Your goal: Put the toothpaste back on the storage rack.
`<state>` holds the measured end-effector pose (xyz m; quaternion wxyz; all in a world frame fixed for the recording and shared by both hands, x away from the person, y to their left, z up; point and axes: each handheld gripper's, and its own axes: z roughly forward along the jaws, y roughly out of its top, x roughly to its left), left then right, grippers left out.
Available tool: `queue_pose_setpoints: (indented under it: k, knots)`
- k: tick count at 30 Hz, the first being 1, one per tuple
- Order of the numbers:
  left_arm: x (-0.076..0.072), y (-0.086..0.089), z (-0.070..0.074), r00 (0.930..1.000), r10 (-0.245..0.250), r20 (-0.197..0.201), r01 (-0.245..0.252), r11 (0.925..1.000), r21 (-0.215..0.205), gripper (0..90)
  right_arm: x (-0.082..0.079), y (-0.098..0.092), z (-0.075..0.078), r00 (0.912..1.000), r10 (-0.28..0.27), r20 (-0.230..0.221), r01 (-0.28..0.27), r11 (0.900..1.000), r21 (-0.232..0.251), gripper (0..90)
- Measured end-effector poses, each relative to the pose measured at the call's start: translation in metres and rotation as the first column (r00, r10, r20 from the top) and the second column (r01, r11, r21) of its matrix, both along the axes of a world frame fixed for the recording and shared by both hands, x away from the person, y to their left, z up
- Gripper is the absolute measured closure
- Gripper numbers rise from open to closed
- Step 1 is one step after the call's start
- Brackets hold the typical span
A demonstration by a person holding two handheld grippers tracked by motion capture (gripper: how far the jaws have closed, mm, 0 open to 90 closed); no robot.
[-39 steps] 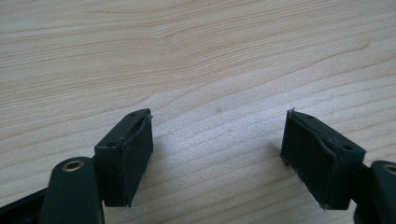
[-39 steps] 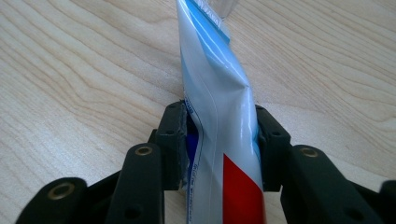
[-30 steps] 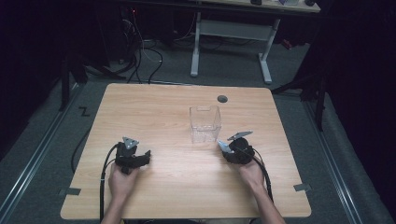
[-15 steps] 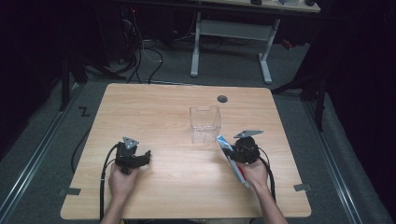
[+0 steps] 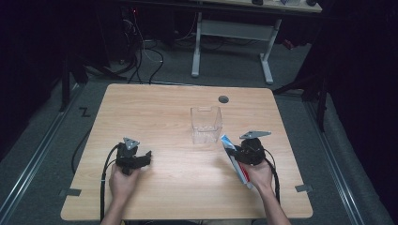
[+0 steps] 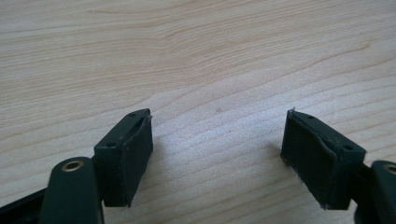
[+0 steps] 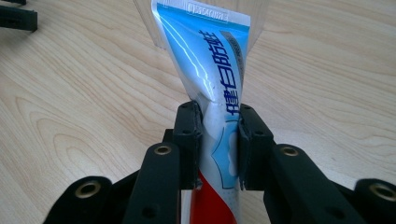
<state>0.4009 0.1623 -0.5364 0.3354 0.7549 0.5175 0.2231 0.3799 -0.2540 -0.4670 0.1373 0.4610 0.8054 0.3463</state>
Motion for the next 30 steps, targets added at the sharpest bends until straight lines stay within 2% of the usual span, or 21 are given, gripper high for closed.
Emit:
queue_pose_setpoints:
  k: [11, 18, 25, 30]
  knots:
    - [0.000, 0.000, 0.000, 1.0000, 0.003, 0.001, -0.003, 1.0000, 0.000, 25.3, -0.005, -0.015, 0.011, 0.9994, -0.017, 0.030, 0.015, 0.998, 0.056, 73.7]
    - [0.000, 0.000, 0.000, 1.0000, 0.003, 0.001, -0.003, 1.0000, 0.000, 25.3, -0.009, -0.023, 0.023, 0.9984, -0.018, 0.054, 0.015, 0.999, 0.051, 73.9]
    - [0.000, 0.000, 0.000, 1.0000, 0.005, 0.001, -0.005, 1.0000, 0.001, 25.3, -0.012, -0.034, 0.032, 0.9980, 0.002, 0.063, -0.007, 0.997, 0.080, 73.9]
    - [0.000, 0.000, 0.000, 1.0000, 0.005, 0.001, -0.005, 1.0000, 0.001, 25.3, -0.010, -0.038, 0.042, 0.9973, 0.010, 0.073, -0.015, 0.997, 0.073, 73.9]
